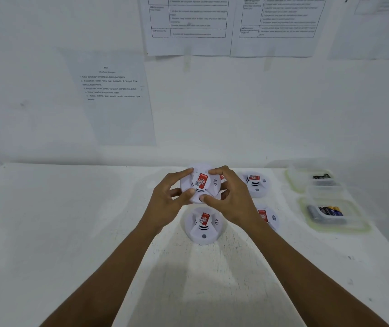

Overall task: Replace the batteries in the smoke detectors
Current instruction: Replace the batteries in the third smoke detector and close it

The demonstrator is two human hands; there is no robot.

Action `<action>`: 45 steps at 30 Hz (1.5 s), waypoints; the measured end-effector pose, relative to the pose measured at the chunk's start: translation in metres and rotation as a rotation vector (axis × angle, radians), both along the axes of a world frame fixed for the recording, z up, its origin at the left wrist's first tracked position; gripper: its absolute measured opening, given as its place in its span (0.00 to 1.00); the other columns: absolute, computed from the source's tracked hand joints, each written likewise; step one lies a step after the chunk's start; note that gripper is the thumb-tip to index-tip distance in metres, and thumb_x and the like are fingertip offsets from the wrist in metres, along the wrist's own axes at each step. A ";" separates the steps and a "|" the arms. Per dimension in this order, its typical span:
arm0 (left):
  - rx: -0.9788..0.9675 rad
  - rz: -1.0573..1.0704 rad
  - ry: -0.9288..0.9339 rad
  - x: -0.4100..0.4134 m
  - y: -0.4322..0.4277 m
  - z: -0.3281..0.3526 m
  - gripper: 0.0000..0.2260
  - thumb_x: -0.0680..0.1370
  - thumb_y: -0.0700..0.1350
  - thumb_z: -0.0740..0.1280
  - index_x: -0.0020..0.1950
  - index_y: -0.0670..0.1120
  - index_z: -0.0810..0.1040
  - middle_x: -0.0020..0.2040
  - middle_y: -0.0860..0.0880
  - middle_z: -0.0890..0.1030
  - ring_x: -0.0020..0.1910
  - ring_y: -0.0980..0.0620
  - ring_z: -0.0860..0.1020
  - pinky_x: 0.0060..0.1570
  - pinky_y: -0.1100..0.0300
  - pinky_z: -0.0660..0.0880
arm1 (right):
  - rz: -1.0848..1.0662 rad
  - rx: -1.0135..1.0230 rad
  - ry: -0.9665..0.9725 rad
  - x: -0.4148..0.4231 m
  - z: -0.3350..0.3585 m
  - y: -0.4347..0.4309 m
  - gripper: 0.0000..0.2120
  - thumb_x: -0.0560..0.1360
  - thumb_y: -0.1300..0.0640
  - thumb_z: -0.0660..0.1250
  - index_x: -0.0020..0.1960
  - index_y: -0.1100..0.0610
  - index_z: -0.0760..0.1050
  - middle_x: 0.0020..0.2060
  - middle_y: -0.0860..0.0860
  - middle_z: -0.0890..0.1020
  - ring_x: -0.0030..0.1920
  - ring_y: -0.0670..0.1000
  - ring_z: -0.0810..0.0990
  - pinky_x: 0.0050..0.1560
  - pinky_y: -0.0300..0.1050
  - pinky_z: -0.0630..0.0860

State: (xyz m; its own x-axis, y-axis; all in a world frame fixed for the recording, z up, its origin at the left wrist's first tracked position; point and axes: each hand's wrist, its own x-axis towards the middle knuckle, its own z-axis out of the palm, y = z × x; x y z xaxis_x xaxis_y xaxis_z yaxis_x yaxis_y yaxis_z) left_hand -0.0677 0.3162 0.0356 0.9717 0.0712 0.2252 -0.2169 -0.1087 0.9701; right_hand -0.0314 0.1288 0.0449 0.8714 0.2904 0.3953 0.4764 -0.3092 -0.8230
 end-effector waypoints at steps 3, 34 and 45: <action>0.001 0.000 -0.003 -0.002 -0.001 0.001 0.20 0.75 0.44 0.72 0.66 0.54 0.76 0.64 0.51 0.77 0.60 0.47 0.79 0.53 0.48 0.81 | 0.002 -0.001 0.008 -0.002 0.001 0.000 0.24 0.68 0.55 0.78 0.59 0.47 0.70 0.55 0.45 0.77 0.53 0.45 0.79 0.45 0.32 0.79; -0.067 -0.036 0.026 -0.028 -0.004 0.009 0.18 0.76 0.41 0.71 0.66 0.48 0.77 0.61 0.49 0.81 0.56 0.47 0.81 0.48 0.49 0.82 | 0.083 0.149 0.170 -0.017 0.002 -0.015 0.17 0.74 0.60 0.73 0.62 0.55 0.79 0.60 0.50 0.80 0.55 0.52 0.81 0.54 0.50 0.82; -0.069 -0.031 0.025 -0.034 -0.005 0.007 0.18 0.75 0.42 0.72 0.64 0.50 0.78 0.60 0.50 0.81 0.56 0.47 0.82 0.46 0.50 0.82 | 0.117 0.168 0.137 -0.025 0.002 -0.016 0.16 0.74 0.61 0.72 0.61 0.51 0.79 0.58 0.46 0.79 0.56 0.48 0.80 0.51 0.43 0.81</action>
